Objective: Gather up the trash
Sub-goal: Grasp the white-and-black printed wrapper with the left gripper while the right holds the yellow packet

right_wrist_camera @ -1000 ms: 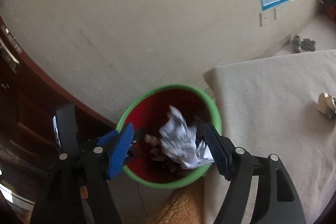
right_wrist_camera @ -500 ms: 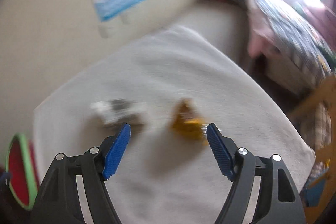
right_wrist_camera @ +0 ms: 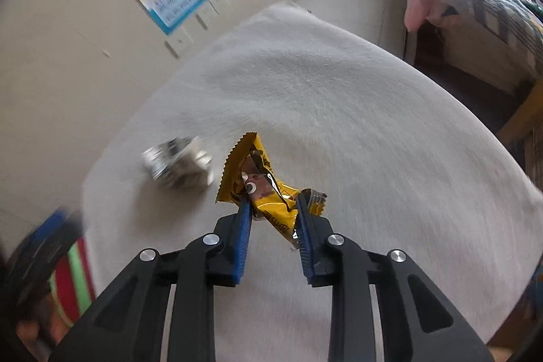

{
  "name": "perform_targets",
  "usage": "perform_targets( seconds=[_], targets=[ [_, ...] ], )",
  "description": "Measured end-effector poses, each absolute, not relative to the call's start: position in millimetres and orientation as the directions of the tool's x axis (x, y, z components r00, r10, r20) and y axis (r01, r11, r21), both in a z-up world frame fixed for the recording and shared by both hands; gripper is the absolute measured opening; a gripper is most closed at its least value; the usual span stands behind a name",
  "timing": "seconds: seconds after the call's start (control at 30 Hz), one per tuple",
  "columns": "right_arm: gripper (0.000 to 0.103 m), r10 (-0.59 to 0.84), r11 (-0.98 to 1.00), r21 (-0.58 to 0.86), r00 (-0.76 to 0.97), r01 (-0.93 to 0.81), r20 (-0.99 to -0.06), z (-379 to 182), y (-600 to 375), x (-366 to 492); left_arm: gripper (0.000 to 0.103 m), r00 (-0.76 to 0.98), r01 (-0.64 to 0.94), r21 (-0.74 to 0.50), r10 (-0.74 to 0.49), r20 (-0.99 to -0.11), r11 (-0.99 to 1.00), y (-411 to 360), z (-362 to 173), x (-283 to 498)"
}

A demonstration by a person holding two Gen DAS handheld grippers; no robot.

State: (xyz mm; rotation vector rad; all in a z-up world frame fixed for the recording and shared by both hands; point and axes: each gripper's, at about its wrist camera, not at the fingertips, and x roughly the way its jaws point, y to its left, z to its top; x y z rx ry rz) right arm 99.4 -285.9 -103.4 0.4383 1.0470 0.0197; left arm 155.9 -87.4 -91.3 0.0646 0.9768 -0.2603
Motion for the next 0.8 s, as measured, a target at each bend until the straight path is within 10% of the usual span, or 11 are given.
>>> perform_targets(
  seconds=[0.5, 0.8],
  targets=[
    [0.025, 0.236, 0.915, 0.366, 0.509, 0.171, -0.827, -116.6, -265.5, 25.3, 0.097, 0.362, 0.4, 0.015, -0.143, -0.921, 0.916, -173.7, -146.1, 211.4],
    [0.025, 0.237, 0.903, 0.38, 0.509, 0.197, -0.827, -124.8, -271.8, 20.4, 0.078, 0.356, 0.369, -0.06, -0.201, -0.913, 0.928, -156.8, -134.0, 200.5]
  ],
)
